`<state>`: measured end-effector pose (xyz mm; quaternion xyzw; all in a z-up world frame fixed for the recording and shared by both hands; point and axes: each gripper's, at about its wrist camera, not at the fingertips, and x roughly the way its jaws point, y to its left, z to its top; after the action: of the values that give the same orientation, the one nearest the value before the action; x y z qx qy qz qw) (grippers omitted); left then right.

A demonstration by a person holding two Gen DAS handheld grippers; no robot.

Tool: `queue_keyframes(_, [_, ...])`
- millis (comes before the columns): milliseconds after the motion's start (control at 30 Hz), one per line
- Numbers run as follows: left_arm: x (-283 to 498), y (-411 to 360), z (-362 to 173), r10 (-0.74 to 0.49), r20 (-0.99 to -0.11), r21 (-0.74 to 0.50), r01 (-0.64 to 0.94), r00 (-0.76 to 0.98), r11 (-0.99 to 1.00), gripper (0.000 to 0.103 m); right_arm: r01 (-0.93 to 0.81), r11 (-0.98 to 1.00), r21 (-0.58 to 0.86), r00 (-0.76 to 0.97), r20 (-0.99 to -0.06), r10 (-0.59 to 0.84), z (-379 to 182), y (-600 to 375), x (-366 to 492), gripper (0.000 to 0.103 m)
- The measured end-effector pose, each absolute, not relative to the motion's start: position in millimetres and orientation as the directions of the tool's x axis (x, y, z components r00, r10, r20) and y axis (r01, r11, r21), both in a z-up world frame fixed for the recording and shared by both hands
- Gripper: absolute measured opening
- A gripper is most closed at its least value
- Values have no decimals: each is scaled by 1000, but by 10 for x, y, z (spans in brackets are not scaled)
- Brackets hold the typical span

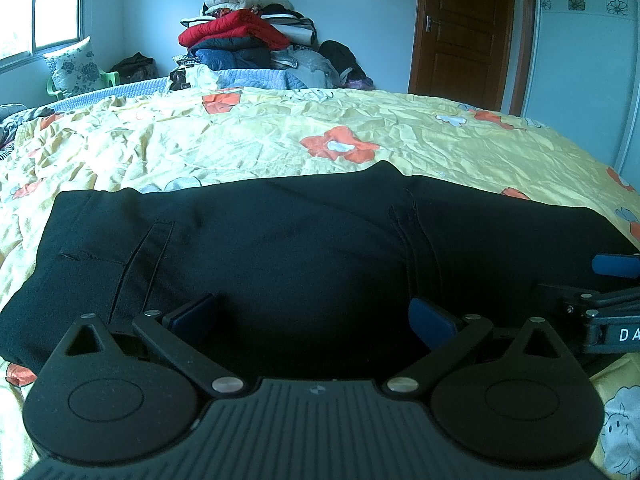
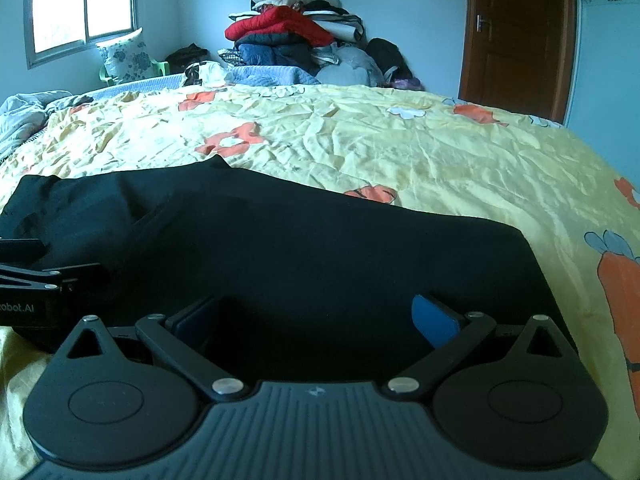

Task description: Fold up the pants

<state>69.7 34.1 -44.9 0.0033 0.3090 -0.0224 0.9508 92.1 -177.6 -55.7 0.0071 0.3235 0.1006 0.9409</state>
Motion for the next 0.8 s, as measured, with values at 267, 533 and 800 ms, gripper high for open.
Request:
queue_keyframes(267, [693, 341, -450, -40, -588, -7, 45, 808, 999, 103, -184, 980, 78, 770, -608, 193, -550, -1776, 926, 103])
queue_keyframes(533, [693, 342, -449, -41, -587, -8, 45, 808, 999, 103, -184, 980, 75, 770, -608, 191, -555, -1772, 934, 103])
queue_keyframes(800, [692, 342, -447, -41, -588, -8, 45, 808, 999, 103, -184, 980, 76, 770, -608, 192, -548, -1776, 938, 103])
